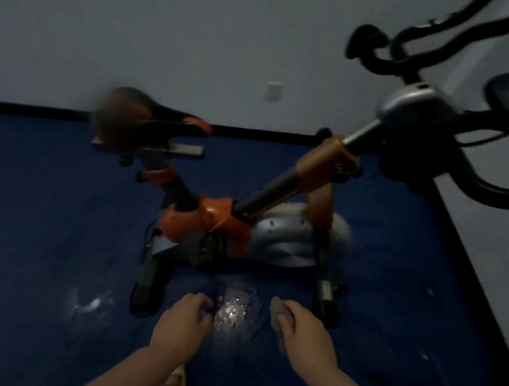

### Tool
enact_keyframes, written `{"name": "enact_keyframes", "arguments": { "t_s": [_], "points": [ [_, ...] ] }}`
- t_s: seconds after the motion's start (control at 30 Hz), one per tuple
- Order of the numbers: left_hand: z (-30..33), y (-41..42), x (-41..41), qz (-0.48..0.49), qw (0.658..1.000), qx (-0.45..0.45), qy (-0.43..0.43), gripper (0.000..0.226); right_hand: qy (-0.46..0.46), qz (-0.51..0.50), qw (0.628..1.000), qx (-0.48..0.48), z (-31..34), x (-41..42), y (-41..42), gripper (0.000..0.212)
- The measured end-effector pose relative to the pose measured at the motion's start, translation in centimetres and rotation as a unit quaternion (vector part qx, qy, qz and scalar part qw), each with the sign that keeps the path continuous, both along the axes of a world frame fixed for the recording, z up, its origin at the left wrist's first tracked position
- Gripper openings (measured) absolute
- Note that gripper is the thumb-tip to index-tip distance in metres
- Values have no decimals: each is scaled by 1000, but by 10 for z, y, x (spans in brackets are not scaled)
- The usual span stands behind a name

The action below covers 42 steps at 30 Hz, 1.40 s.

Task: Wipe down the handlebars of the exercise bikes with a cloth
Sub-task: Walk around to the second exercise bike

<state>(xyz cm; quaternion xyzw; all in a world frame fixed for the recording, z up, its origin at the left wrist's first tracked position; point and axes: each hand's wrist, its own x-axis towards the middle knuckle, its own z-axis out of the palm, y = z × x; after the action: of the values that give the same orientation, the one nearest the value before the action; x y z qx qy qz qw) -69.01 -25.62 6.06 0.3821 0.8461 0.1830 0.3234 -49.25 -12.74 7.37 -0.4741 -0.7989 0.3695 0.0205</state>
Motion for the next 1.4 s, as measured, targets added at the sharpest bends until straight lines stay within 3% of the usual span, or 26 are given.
{"name": "enact_keyframes", "arguments": {
  "t_s": [0.3, 0.67, 1.0, 1.13, 1.4],
  "points": [
    [-5, -129, -78, 163, 986, 33, -6, 26, 0, 160, 987, 15, 0, -147, -89, 18],
    [-1, -300, -250, 259, 966, -6, 28, 22, 10, 217, 976, -19, -2, -341, -239, 22],
    [-15, -266, -321, 232, 971, 48, -20, 26, -16, 214, 977, 10, 2, -428, -232, 22],
    [-18, -247, -371, 212, 976, 31, -33, 24, -20, 213, 977, -2, -9, -477, -207, 23],
    [3, -200, -506, 249, 968, 9, 11, 23, -36, 226, 973, -10, -8, -580, -136, 22]
  ]
}}
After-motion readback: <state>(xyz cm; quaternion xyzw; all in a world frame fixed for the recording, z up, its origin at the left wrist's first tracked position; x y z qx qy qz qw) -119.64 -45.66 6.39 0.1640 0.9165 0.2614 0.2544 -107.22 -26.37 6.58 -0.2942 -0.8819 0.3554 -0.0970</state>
